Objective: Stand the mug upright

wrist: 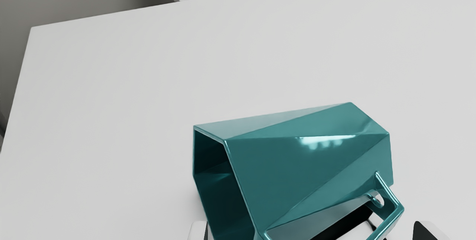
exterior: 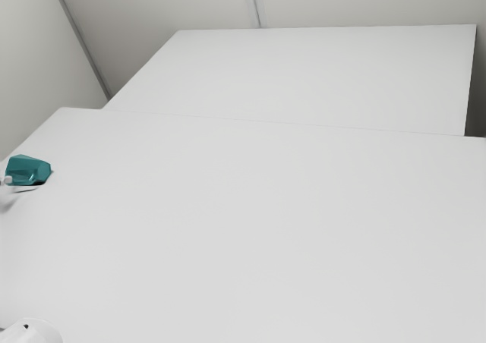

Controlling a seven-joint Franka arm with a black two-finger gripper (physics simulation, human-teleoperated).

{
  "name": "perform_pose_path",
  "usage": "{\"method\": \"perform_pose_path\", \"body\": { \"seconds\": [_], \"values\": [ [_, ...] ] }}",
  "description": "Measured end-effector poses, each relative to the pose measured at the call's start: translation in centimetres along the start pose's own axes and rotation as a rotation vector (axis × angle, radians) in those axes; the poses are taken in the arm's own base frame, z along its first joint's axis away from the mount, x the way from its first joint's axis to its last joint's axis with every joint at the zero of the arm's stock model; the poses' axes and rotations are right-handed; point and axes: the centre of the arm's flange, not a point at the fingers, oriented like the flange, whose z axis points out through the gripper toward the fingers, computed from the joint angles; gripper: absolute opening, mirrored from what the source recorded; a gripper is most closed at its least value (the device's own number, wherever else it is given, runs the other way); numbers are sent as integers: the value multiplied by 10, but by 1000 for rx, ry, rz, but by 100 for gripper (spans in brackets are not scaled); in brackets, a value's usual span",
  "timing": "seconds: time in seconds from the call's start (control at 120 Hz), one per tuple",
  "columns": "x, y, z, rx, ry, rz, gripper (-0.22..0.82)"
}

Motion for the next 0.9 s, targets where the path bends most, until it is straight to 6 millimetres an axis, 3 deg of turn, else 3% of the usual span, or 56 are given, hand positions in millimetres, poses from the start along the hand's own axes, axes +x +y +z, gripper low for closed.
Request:
{"method": "perform_pose_path", "body": {
  "seconds": [0.3, 0.667, 0.9],
  "values": [
    [-20, -5, 13, 24, 79, -47, 60],
    [-6, 3, 41, -9, 89, -27, 60],
    [-7, 7, 49, -22, 76, -24, 60]
  ]
}}
